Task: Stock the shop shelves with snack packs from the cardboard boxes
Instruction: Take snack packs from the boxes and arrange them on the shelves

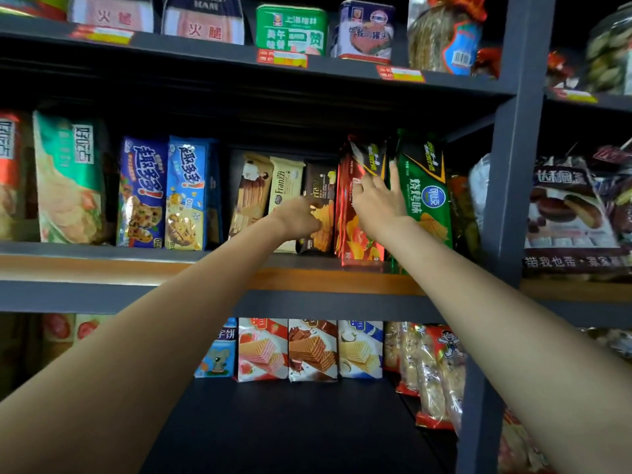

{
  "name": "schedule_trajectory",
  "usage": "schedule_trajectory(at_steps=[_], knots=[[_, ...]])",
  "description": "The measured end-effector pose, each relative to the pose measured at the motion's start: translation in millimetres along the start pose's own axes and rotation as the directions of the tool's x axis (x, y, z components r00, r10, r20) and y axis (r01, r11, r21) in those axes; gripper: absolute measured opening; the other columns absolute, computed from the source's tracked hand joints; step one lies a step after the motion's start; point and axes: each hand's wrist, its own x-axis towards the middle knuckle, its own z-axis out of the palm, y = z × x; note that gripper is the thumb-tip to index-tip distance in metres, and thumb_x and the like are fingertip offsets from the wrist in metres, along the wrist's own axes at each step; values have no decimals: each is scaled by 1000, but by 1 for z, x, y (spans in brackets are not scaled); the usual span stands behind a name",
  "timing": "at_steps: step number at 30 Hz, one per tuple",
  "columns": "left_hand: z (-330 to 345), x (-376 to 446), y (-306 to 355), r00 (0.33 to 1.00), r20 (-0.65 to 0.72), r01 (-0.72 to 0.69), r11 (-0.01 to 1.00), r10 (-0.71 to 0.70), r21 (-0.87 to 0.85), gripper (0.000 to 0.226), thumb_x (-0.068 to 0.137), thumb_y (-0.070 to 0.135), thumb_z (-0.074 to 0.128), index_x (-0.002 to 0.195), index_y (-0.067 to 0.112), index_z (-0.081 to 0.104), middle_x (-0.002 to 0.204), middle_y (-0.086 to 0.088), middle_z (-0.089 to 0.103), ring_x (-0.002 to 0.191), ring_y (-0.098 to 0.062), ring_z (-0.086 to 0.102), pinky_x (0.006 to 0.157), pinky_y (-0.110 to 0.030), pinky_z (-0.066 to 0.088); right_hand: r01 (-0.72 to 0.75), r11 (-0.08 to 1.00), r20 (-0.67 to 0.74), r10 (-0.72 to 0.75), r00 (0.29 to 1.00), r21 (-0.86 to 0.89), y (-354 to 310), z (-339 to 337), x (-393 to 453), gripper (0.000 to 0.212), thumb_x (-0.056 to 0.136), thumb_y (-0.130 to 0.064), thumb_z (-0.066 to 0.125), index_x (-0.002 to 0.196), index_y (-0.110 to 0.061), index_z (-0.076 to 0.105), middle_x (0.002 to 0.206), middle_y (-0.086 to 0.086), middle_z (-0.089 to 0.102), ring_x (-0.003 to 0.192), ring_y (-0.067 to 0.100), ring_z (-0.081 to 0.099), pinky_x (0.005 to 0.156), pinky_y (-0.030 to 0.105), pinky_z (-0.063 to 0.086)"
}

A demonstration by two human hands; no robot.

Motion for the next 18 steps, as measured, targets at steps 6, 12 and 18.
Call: schedule_trajectory(at_steps=[6,12,18], knots=[[-67,-94,-70,680,-711,-205,977,181,53,27,79,16,44,101,15,61,91,7,63,91,-19,61,91,-44,45,46,935,-314,72,947,352,-61,-58,-20,48,84,-3,53,131,-7,45,136,17,40,129,35,33,115,50,3],[-118,-266,-195,667,-738,10,990,97,138,27,75,11,43,95,8,60,92,-4,62,85,-22,59,81,-41,46,534,501,-590,-57,806,681,-244,-142,-69,33,80,-5,49,112,1,57,117,22,51,110,37,49,95,40,37],[-112,-510,-350,477,-686,687,719,-550,-99,42,76,27,35,99,6,63,101,-16,60,91,-30,56,79,-36,43,576,41,-374,-722,582,816,-489,-163,-207,41,87,-14,58,125,-4,51,136,19,36,128,35,33,104,36,26]])
